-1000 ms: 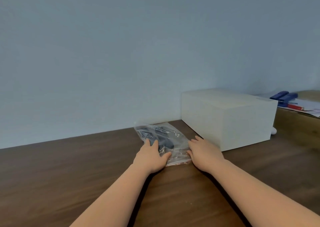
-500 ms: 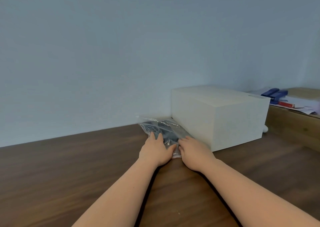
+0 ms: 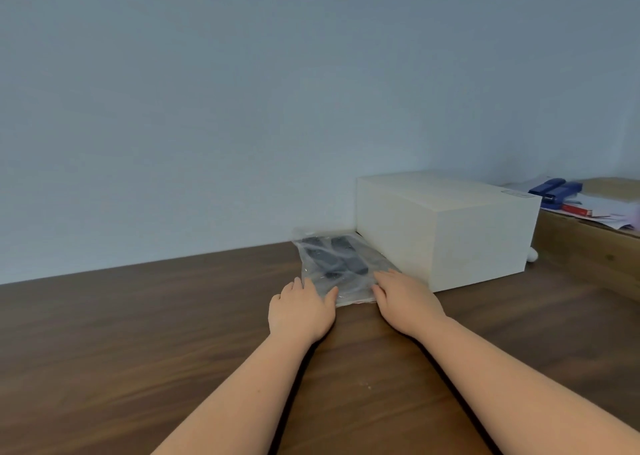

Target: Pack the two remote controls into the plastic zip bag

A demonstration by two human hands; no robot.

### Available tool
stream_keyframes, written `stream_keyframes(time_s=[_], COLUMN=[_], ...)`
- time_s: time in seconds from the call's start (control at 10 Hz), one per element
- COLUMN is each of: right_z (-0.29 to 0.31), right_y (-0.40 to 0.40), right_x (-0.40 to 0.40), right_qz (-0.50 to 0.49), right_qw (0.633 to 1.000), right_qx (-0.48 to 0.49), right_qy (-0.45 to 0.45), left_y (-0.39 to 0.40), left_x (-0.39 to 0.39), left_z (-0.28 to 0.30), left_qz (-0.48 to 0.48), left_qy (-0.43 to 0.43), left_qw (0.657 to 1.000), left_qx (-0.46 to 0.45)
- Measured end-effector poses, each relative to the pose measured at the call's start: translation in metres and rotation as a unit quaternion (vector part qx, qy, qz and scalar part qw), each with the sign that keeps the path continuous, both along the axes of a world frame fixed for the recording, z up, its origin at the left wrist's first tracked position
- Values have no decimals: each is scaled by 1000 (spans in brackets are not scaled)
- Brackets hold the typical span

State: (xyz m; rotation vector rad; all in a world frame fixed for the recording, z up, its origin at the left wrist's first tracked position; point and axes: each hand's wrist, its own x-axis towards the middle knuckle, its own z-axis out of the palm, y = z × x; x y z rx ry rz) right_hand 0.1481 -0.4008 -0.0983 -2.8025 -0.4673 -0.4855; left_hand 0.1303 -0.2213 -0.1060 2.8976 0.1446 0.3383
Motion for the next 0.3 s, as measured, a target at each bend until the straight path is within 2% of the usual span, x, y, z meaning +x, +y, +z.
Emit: stream_keyframes(time_s=[0.2, 0.3], right_z=[24, 64], right_y=[-9, -20], right_x=[-39, -68], right_qz=[8, 12], right_qw=[999, 997], right_qx=[-1, -8], right_qy=[53, 70], left_y=[17, 23], left_x=[-37, -49], left_z=[6, 6], left_qz=[-9, -9], left_qy=[-22, -35], left_qw=[999, 999], left_qx=[-23, -37])
